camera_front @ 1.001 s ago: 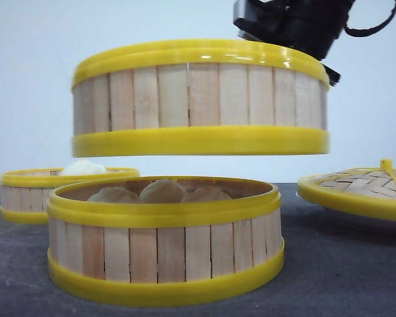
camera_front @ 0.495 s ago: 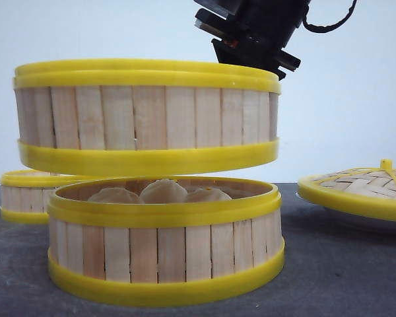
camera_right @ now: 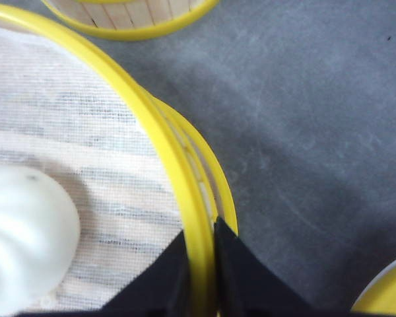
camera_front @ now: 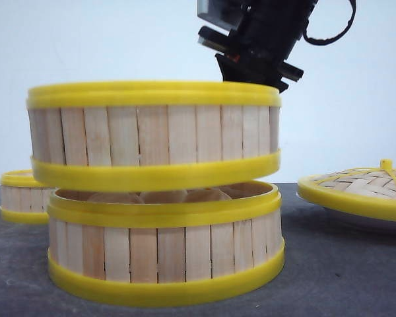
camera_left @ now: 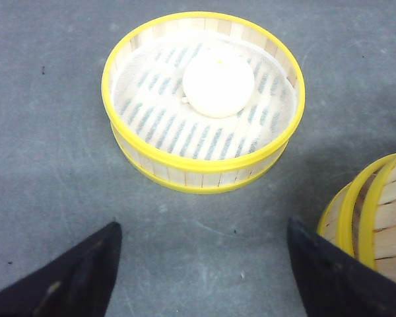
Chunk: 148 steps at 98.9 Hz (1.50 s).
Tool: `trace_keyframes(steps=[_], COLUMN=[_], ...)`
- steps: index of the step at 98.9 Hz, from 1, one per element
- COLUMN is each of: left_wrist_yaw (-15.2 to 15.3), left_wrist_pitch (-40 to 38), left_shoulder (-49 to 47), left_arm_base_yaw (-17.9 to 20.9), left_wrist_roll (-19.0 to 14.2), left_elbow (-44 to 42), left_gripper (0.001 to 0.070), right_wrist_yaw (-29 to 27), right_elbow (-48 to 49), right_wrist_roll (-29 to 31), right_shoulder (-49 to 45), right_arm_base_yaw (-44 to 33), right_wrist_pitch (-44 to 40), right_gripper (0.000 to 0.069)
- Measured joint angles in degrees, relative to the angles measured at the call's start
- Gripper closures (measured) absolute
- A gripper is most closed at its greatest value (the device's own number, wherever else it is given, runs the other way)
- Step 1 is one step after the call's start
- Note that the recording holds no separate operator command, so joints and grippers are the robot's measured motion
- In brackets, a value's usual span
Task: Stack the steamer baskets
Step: 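Carry the basket over the front basket and lower it on top, then open the right gripper and move the left gripper toward the single-bun basket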
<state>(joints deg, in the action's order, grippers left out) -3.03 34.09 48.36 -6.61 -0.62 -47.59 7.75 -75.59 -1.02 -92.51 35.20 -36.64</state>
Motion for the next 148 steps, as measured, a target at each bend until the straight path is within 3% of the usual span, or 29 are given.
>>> trace_keyframes(steps=[148], left_wrist_yaw=[0.0], left_wrist_pitch=[0.1], left_shoulder=[0.0], left_arm_base_yaw=[0.0], left_wrist_roll=[0.0], left_elbow=[0.0], left_gripper=[0.0234], right_wrist_yaw=[0.7], right_elbow=[0.0], right_wrist_roll=[0.9], right_shoulder=[-4.0], right_arm_base_yaw=[-2.3], right_wrist_pitch=[0.1], right_gripper=[0.0668])
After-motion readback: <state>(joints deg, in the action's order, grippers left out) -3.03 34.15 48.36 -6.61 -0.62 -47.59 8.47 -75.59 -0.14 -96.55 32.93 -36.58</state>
